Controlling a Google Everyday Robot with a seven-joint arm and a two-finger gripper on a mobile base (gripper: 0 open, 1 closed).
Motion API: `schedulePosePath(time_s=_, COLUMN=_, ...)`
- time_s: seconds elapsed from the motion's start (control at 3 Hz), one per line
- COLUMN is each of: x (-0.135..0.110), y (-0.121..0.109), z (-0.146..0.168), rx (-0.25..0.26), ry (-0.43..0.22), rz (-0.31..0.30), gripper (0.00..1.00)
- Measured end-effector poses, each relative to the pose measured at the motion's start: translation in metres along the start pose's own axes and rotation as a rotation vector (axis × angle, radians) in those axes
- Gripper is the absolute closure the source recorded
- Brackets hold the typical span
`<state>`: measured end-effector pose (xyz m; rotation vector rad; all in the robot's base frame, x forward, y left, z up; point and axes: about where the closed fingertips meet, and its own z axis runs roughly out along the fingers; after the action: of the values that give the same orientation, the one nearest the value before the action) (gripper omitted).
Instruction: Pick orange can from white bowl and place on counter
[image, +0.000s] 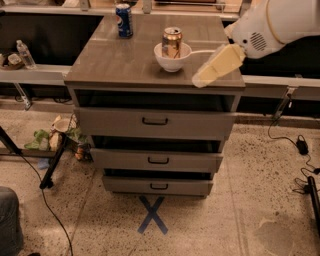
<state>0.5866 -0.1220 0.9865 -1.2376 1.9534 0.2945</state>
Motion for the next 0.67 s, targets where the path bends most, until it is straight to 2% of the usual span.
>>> schedulePosePath(time_s=0.33, x=-0.0163, y=-0.0199, z=0.0058, rx=0.069, ry=-0.068, rz=0.015, gripper=0.0)
schedulePosePath(time_s=0.67, x=-0.0166, y=-0.02, z=0.0056, rx=0.07, ry=-0.068, rz=0.015, gripper=0.0)
